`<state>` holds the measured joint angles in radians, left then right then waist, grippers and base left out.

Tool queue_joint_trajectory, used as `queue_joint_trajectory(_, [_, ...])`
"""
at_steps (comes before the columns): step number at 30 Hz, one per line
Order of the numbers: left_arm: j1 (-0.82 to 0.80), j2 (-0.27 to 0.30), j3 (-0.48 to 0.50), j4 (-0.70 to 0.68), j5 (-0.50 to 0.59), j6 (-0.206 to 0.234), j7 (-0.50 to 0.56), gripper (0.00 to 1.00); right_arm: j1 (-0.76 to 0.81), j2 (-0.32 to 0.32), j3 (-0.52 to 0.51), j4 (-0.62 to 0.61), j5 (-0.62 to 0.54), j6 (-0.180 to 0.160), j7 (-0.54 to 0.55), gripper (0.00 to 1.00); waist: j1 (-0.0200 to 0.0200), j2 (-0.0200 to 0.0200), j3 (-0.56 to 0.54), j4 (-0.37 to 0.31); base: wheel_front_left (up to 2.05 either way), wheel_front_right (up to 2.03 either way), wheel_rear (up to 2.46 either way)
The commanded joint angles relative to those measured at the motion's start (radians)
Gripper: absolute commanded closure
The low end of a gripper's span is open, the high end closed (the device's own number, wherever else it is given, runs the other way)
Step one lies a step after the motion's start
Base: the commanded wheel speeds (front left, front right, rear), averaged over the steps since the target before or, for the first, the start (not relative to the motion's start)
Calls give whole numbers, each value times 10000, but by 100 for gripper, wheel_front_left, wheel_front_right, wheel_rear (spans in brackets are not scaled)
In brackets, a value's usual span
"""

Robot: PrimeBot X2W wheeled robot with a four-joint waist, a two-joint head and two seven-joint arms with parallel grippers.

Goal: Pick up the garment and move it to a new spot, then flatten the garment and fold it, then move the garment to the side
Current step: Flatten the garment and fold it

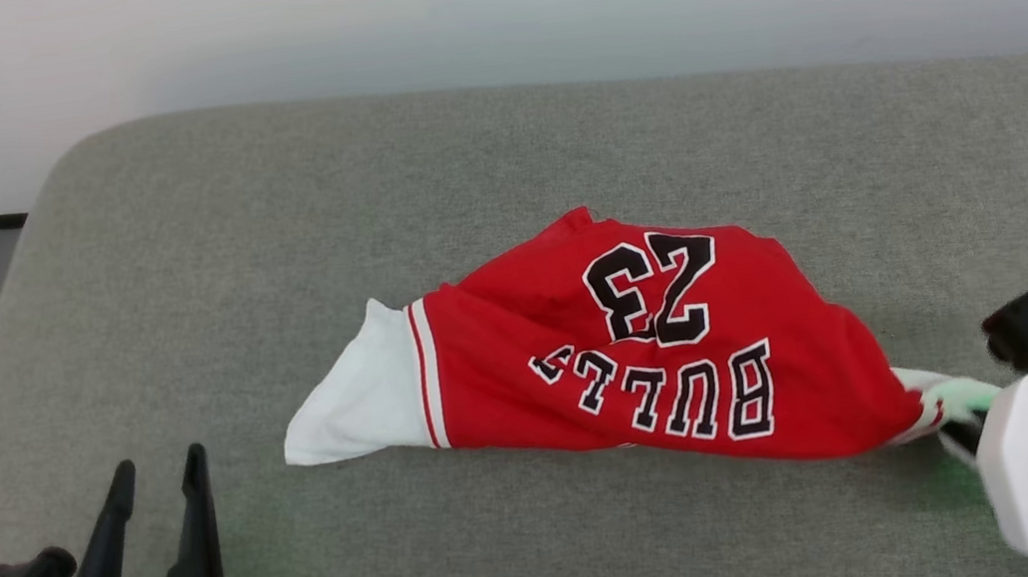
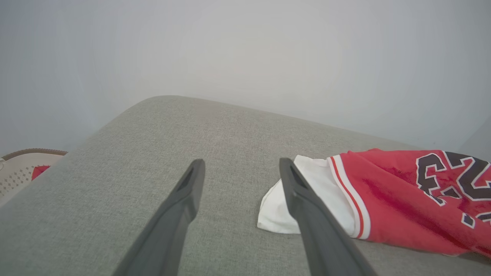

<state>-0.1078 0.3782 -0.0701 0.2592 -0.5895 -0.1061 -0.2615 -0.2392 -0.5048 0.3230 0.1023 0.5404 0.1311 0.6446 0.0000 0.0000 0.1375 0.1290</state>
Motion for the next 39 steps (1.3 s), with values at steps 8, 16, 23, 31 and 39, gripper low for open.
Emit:
queue_joint_trajectory(8, [112, -272, 345, -83, 401, -179, -42, 0, -1077, -202, -867, -165, 50, -6, 423, 100, 0, 0, 92, 33, 0, 0, 0])
queue_joint_trajectory(16, [-252, -656, 202, -414, 779, -244, -41, 0, -2873, 18, -1085, 1787, 30, -8, -14, 100, 0, 0, 510, 373, 0, 0, 0])
queue_joint_trajectory(23, [-634, -815, -316, -663, 709, -253, -43, 0, -4499, 316, -821, 4233, -130, -8, -775, 100, 0, 0, 988, 783, 0, 0, 0])
queue_joint_trajectory(31, [-1016, -836, -773, -570, 624, -253, -43, 0, -5710, 665, -192, 6627, -127, -6, -1783, 0, 0, 0, 1202, 1028, 0, 0, 0])
queue_joint_trajectory(39, [-782, -594, -661, -623, 636, -254, -43, 0, -6198, 323, 965, 6733, 483, -6, -2580, 0, 0, 0, 755, 671, 0, 0, 0])
